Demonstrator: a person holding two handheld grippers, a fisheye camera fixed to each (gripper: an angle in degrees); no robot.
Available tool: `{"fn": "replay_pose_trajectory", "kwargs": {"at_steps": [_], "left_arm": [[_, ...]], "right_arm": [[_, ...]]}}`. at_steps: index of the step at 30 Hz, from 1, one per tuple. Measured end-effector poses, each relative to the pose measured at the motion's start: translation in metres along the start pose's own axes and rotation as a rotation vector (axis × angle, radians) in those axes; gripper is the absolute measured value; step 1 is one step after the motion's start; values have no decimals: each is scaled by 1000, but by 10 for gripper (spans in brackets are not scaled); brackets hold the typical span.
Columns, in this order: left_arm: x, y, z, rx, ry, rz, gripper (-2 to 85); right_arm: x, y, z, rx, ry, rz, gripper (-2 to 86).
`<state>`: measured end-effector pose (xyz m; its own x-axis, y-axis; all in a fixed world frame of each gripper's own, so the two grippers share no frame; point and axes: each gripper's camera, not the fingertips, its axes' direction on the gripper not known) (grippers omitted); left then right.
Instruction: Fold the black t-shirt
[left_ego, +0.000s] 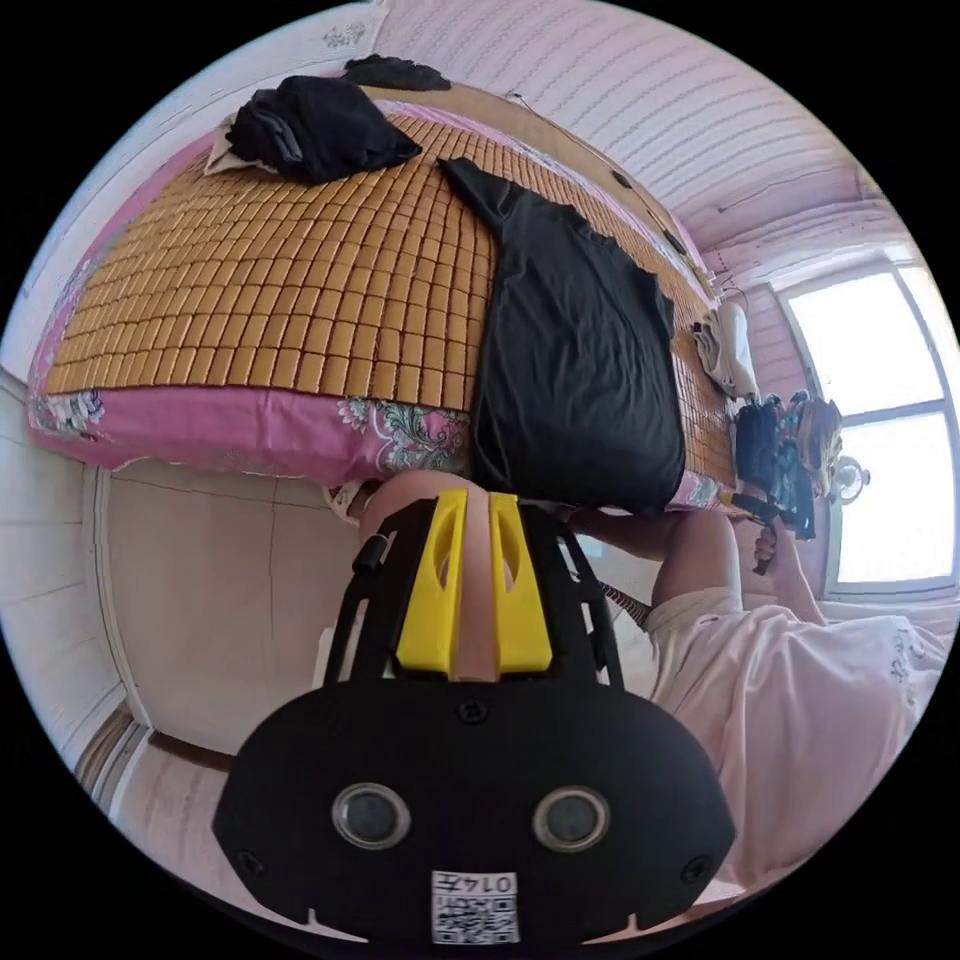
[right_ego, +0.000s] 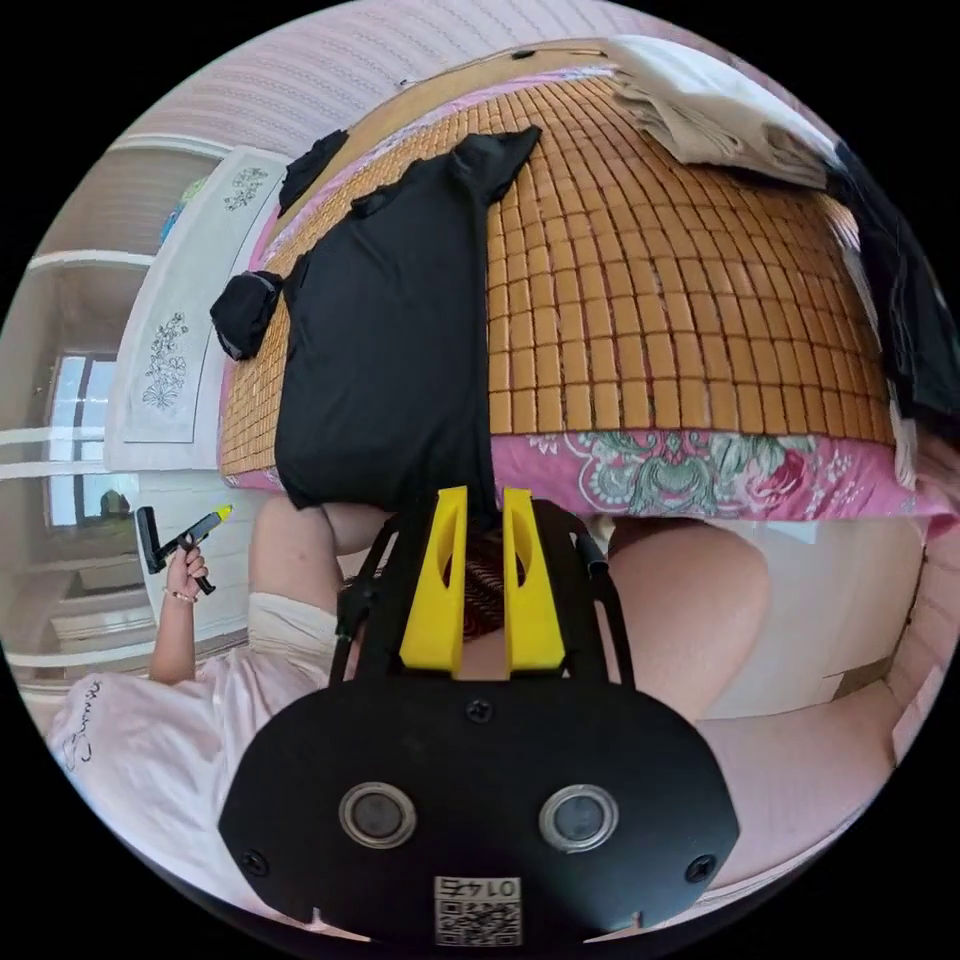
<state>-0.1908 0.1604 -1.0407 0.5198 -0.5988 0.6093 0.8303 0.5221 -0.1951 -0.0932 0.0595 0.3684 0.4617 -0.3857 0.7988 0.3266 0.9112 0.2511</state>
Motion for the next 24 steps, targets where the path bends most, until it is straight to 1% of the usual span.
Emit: {"fn": "replay_pose_trajectory", "kwargs": {"at_steps": [4,6,7,9,10,11,13,15,16,18,19,20,21,24], "left_arm": [[37,-59,20,8,-51,150,41],[68,-116,54,-7,-52,241,41],[77,-132,64,-11,-44,261,41],[118,-197,108,-10,-6,351,40],[129,-214,120,-13,3,379,40],[154,-248,144,-13,17,430,42],[197,-300,180,-13,39,521,46],[259,-365,227,-4,50,626,53],[275,-380,239,-1,56,651,55],[333,-431,290,-1,55,709,69],[345,-442,304,-8,52,712,72],[366,-461,333,-28,36,716,75],[381,-477,362,-48,0,706,74],[399,-501,425,-147,-48,672,29]], "right_arm": [[-32,-71,1,66,96,-85,57],[-41,-136,12,98,113,-111,61],[-41,-153,17,104,121,-111,62],[-41,-224,36,126,155,-103,66],[-41,-241,41,135,164,-103,67],[-39,-274,51,158,174,-93,68],[-34,-318,65,189,164,-74,71],[-25,-364,82,234,146,-32,78],[-23,-373,85,244,145,-21,81],[-15,-400,102,252,163,22,84],[-13,-404,108,249,167,32,80],[-9,-410,121,228,148,39,72],[-6,-412,134,189,116,22,39],[-8,-394,122,229,83,-14,3]]}}
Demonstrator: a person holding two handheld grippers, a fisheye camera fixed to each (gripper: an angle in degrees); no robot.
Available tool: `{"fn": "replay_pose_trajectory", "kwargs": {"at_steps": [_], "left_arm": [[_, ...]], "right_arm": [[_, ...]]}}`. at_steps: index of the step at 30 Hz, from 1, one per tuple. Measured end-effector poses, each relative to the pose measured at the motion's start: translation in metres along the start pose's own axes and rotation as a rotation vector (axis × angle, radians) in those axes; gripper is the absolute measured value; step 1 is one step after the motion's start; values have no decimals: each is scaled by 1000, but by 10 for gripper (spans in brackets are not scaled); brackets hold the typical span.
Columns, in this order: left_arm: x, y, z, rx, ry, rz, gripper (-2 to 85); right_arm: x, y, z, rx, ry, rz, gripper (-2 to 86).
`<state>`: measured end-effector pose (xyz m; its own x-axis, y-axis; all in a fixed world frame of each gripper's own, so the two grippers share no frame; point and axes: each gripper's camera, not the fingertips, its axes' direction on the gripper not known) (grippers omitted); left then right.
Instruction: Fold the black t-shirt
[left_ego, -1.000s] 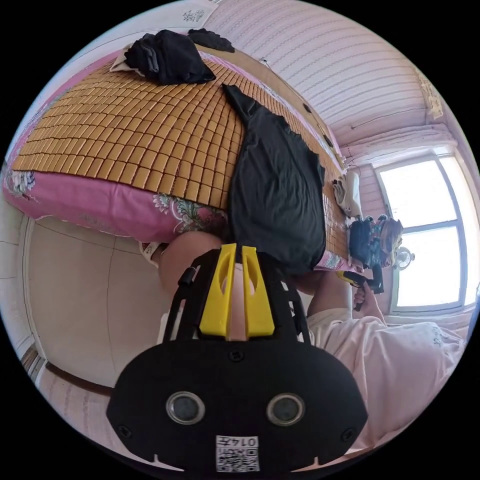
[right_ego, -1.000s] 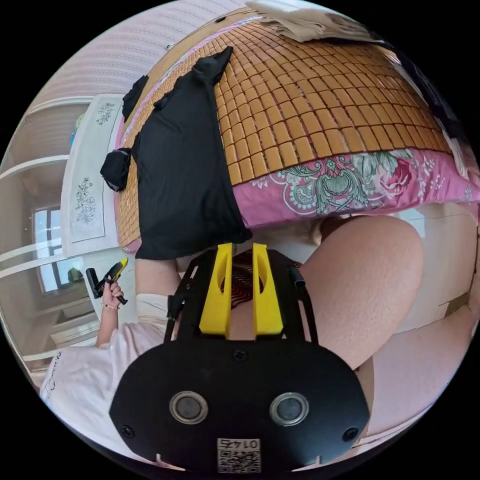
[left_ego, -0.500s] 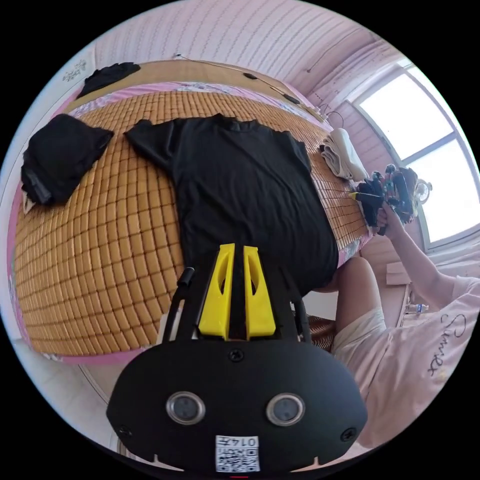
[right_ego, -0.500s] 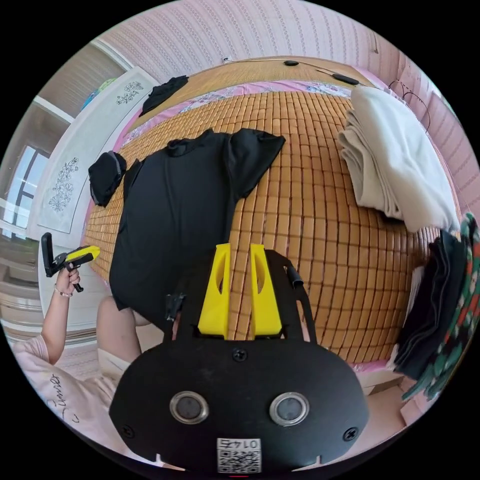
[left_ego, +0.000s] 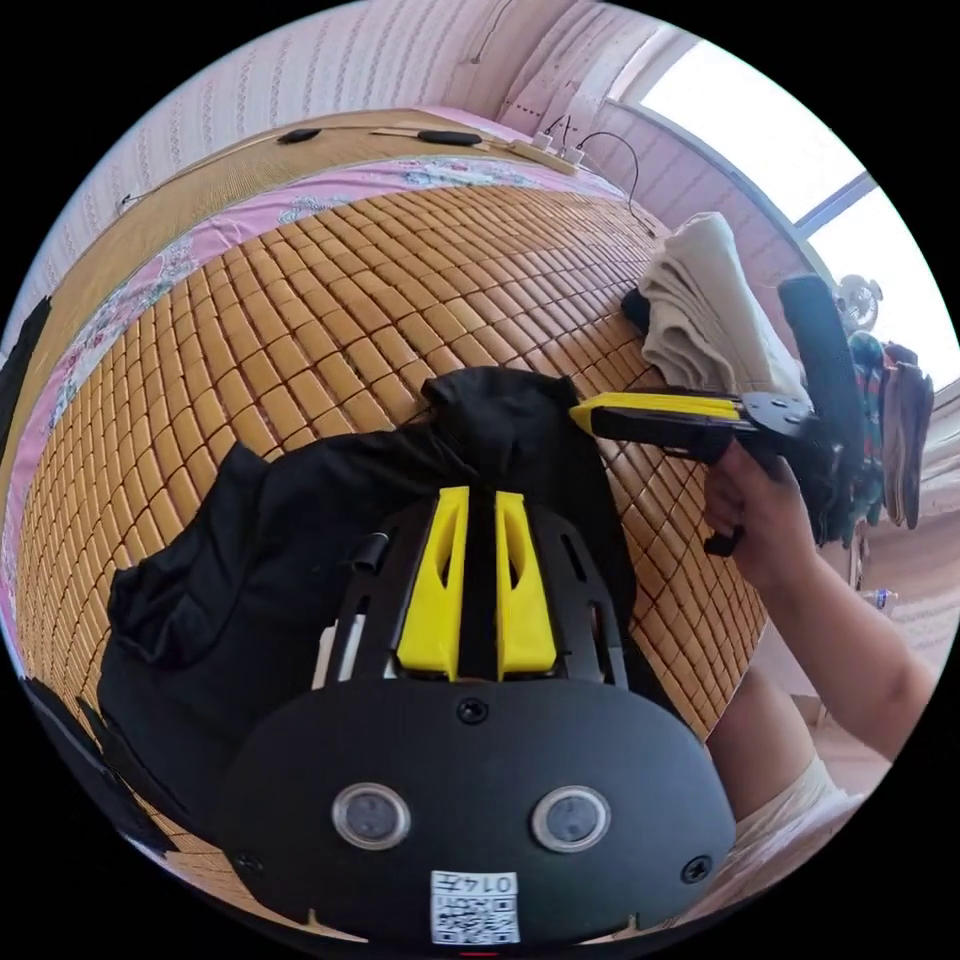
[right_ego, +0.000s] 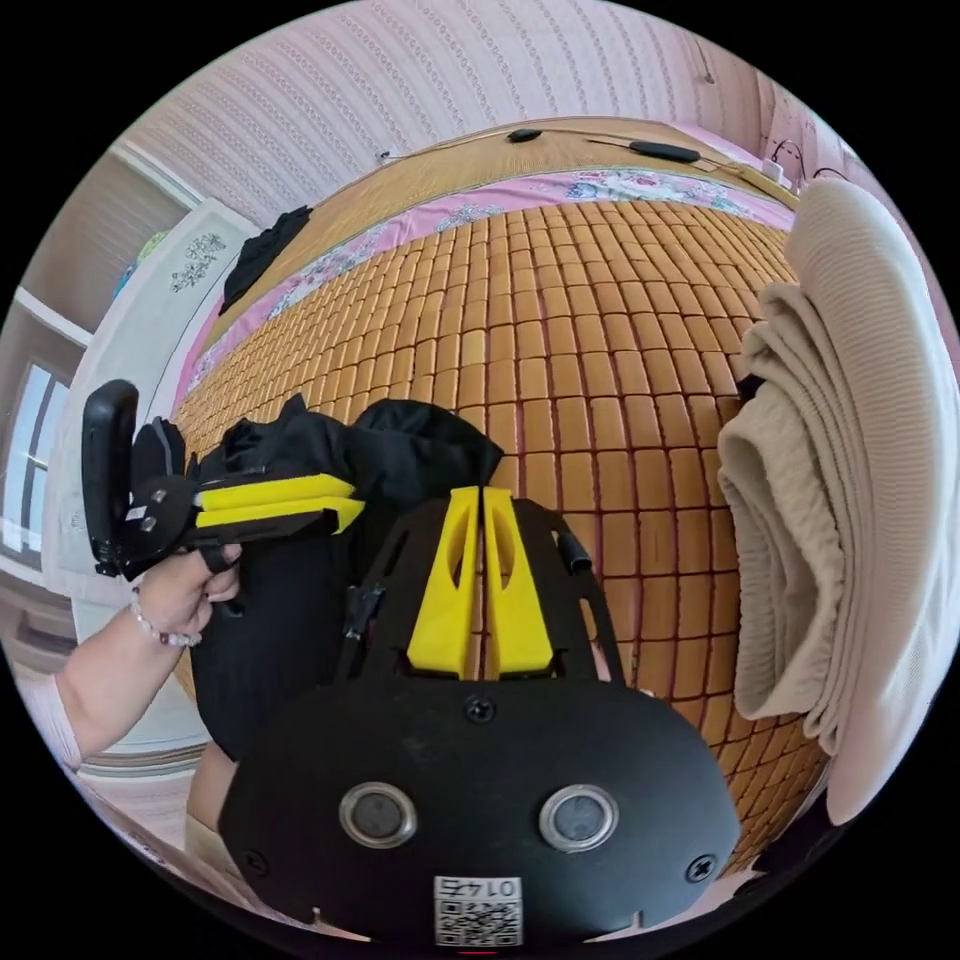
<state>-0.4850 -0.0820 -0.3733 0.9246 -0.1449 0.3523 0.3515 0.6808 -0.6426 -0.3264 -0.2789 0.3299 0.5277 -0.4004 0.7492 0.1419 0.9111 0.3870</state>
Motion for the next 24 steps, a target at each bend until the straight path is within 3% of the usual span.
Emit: {"fn": "replay_pose_trajectory", "kwargs": {"at_steps": [5,11,17,21,24], "left_arm": [[-11,24,-26,128,5,-23,1],[-56,94,-11,53,-2,-237,-6],[-79,102,25,22,62,-256,-9],[-80,84,42,35,79,-219,-10],[-76,68,46,83,123,-184,-9]], "right_arm": [[-50,57,-55,63,-247,-96,-1],[-86,86,-10,-130,-261,-62,35],[-102,22,30,-98,-290,-14,83],[-108,1,62,-170,-236,26,26],[-95,19,3,-54,-233,71,14]]}}
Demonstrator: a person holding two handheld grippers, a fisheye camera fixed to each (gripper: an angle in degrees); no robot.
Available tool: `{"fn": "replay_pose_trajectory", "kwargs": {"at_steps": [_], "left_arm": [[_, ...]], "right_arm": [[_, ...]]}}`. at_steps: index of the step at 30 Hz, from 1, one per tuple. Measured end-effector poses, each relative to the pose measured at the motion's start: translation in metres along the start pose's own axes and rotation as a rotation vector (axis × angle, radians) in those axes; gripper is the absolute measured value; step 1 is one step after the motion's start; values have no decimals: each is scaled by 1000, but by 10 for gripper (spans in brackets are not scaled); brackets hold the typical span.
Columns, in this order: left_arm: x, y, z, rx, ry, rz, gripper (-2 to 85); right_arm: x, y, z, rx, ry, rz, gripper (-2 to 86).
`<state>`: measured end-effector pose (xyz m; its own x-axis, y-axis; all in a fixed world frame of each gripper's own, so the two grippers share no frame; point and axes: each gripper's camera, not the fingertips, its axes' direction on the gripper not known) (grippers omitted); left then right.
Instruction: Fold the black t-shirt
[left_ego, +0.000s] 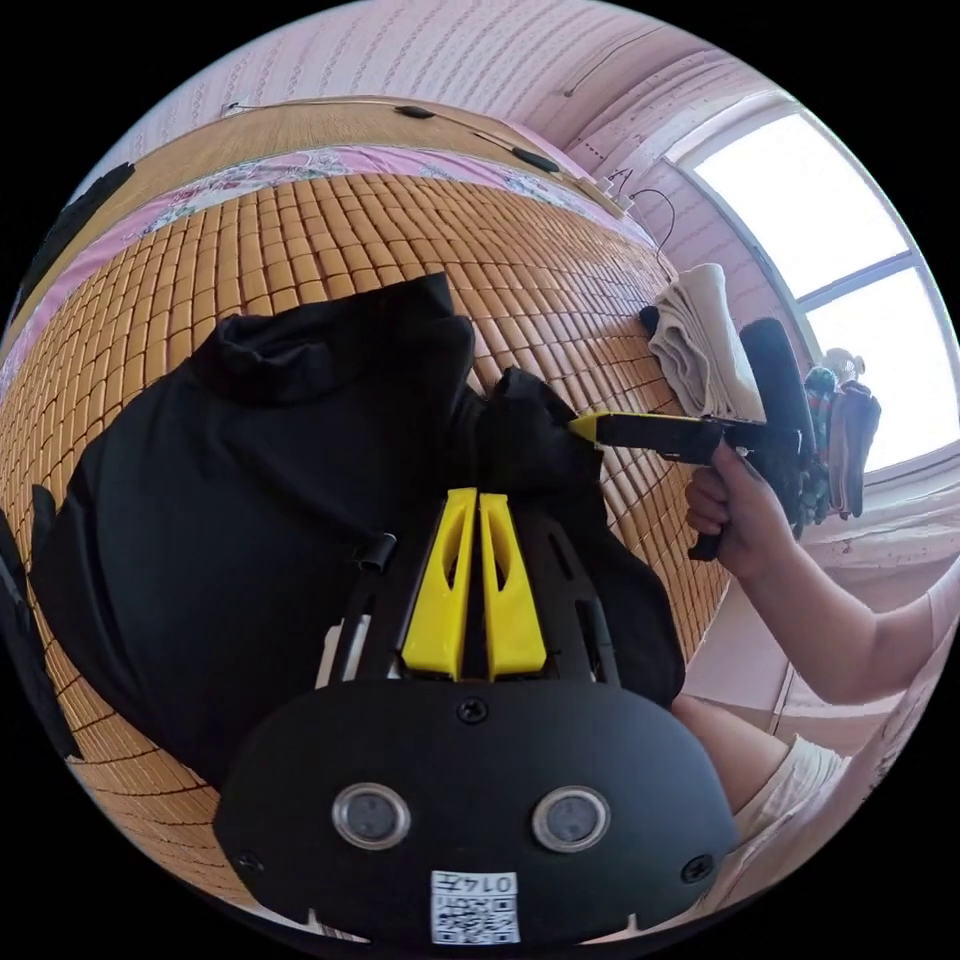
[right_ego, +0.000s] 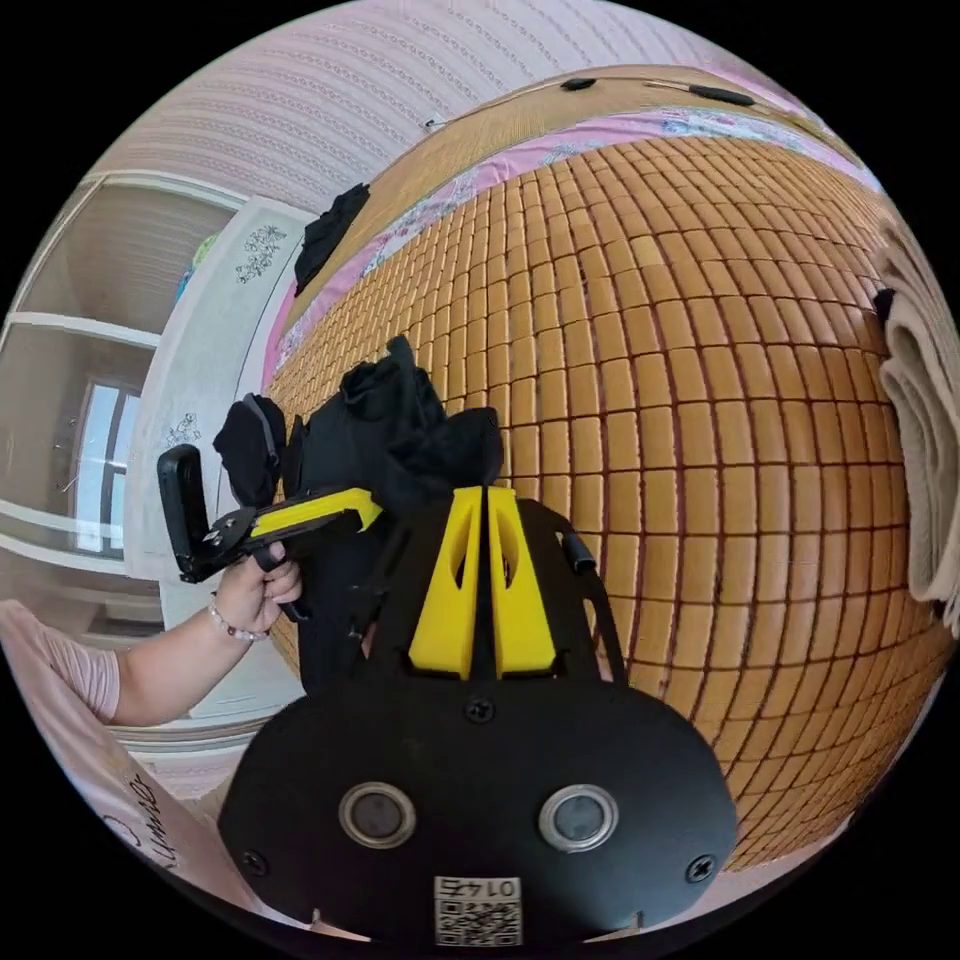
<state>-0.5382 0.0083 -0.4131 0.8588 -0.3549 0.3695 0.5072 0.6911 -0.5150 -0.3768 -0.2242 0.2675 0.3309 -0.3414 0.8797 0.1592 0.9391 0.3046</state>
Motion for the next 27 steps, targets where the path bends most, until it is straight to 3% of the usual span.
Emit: {"fn": "replay_pose_trajectory", "kwargs": {"at_steps": [5,8,19,23,24,27], "left_arm": [[26,-36,-3,134,116,61,-6],[41,-64,10,141,95,100,8],[44,-130,85,23,-89,124,62],[53,-149,123,-45,-142,155,33],[54,-152,141,-116,-146,163,14],[57,-150,148,-106,-101,161,-6]], "right_arm": [[-2,32,-110,132,129,82,14],[18,39,-137,212,289,117,27],[123,7,-42,67,458,166,124],[160,-23,-6,0,373,194,23],[160,-22,-10,2,352,197,13],[148,-9,-44,-23,347,195,6]]}}
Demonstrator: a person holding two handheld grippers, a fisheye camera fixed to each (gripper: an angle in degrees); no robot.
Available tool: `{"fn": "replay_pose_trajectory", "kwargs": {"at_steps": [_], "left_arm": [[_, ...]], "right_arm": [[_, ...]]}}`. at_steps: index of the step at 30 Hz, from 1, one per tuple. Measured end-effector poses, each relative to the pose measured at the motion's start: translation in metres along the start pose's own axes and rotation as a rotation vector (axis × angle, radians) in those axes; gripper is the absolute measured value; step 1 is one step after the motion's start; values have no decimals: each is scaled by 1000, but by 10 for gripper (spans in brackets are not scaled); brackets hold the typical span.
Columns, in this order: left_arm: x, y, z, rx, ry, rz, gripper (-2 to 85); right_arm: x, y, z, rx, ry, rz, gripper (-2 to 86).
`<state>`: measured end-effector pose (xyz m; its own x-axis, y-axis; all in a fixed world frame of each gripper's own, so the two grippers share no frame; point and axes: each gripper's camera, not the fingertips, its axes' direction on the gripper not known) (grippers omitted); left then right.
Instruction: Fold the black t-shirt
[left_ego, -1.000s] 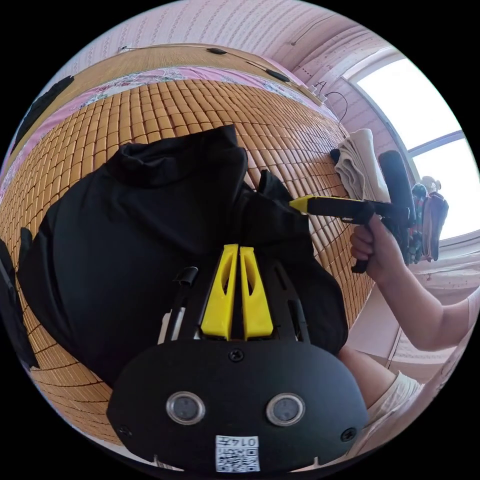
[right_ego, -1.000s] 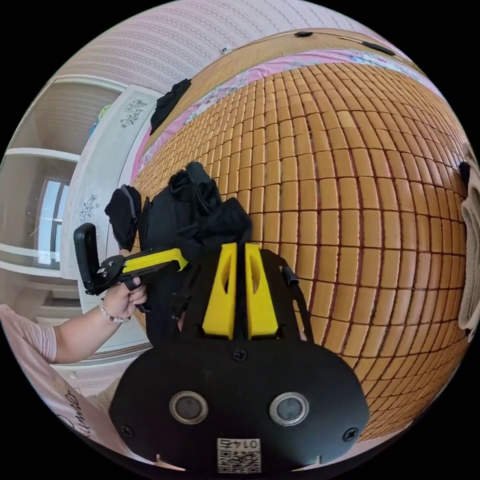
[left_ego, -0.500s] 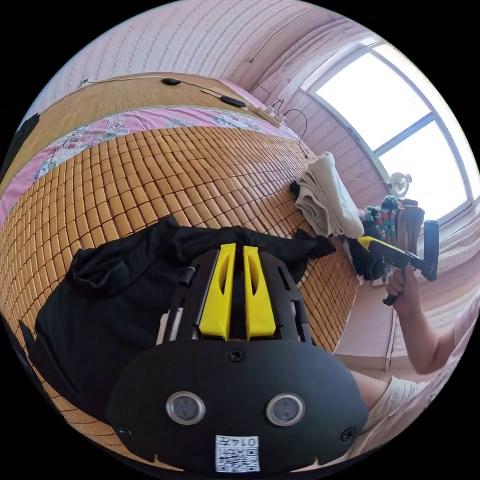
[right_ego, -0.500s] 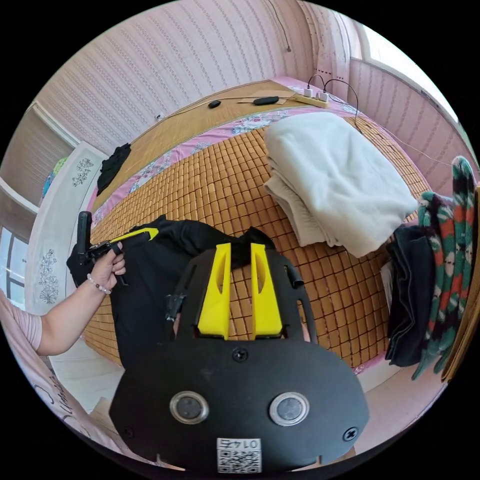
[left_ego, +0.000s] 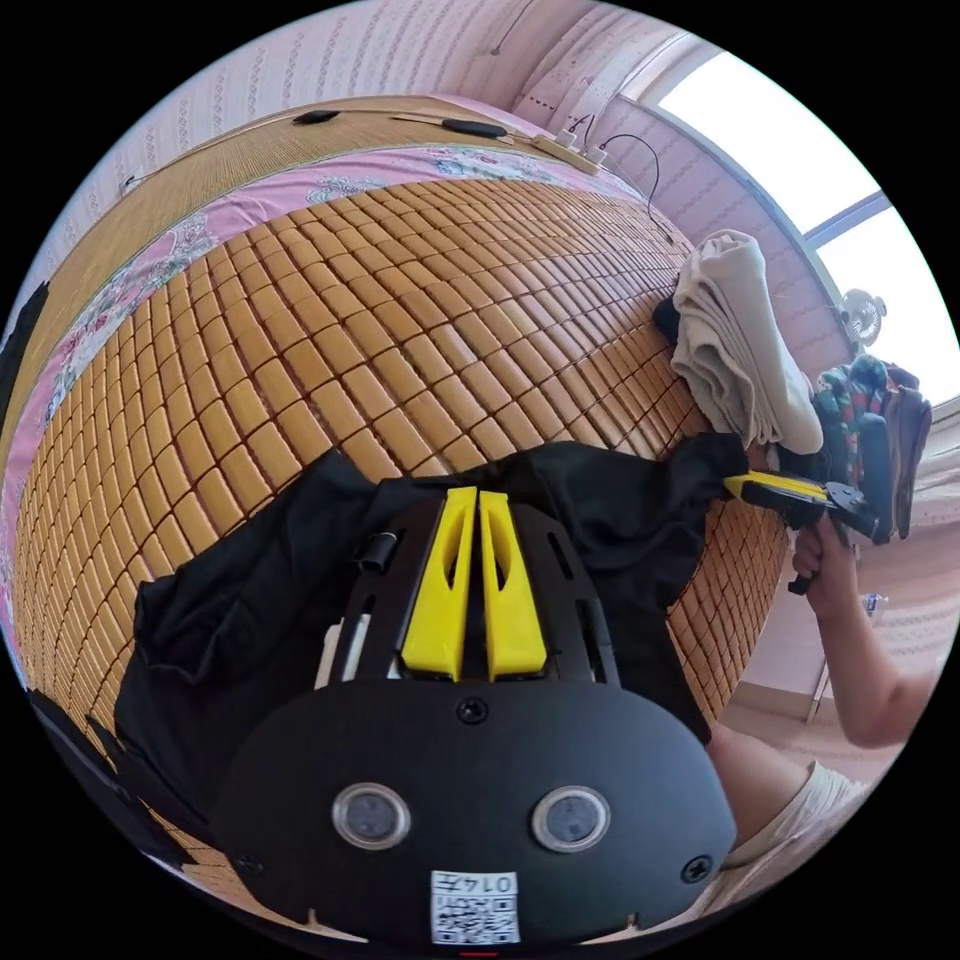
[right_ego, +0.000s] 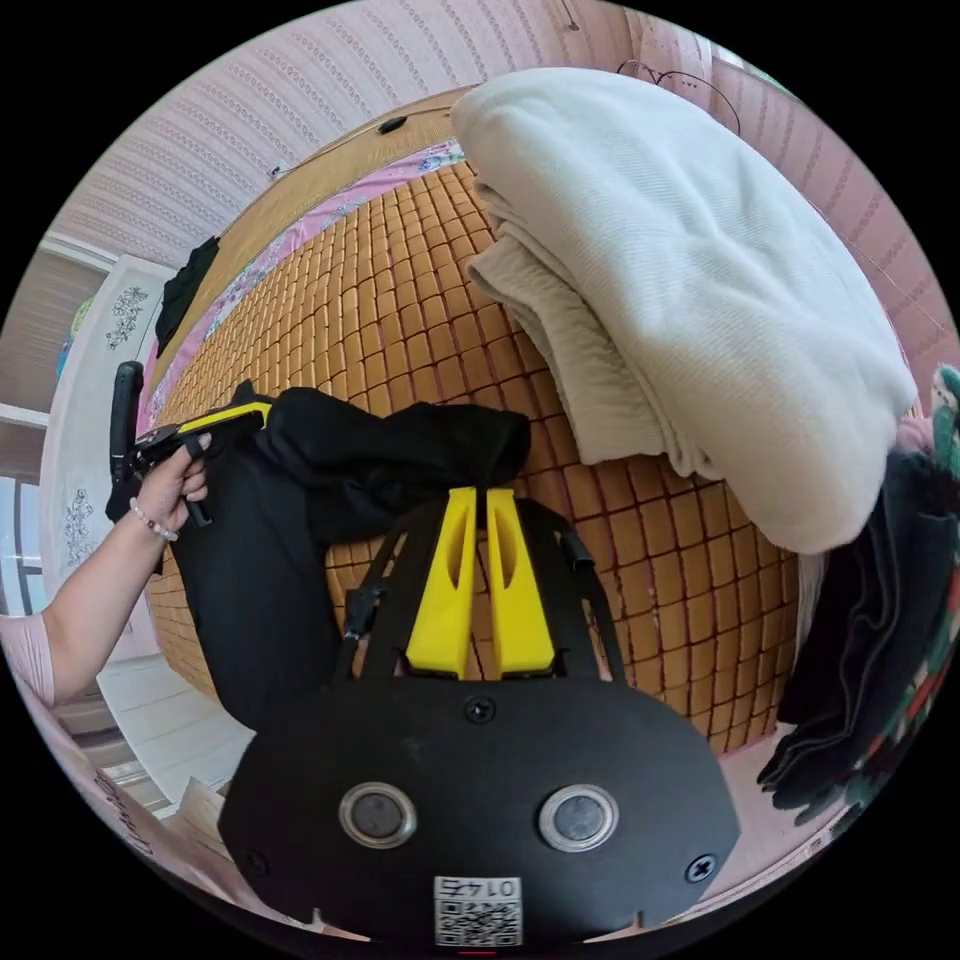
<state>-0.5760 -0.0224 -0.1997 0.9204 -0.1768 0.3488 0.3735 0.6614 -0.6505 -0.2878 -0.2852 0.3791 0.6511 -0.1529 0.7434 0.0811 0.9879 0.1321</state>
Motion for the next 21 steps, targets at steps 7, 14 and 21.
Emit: {"fn": "replay_pose_trajectory", "kwargs": {"at_steps": [7,14,21], "left_arm": [[11,-11,-11,98,-35,-5,-6],[38,-11,-12,114,-70,-8,34],[168,30,34,-50,120,292,27]], "right_arm": [[32,-9,-10,7,177,38,2],[10,-22,51,84,64,-116,-5],[24,-64,127,30,212,-154,-9]]}}
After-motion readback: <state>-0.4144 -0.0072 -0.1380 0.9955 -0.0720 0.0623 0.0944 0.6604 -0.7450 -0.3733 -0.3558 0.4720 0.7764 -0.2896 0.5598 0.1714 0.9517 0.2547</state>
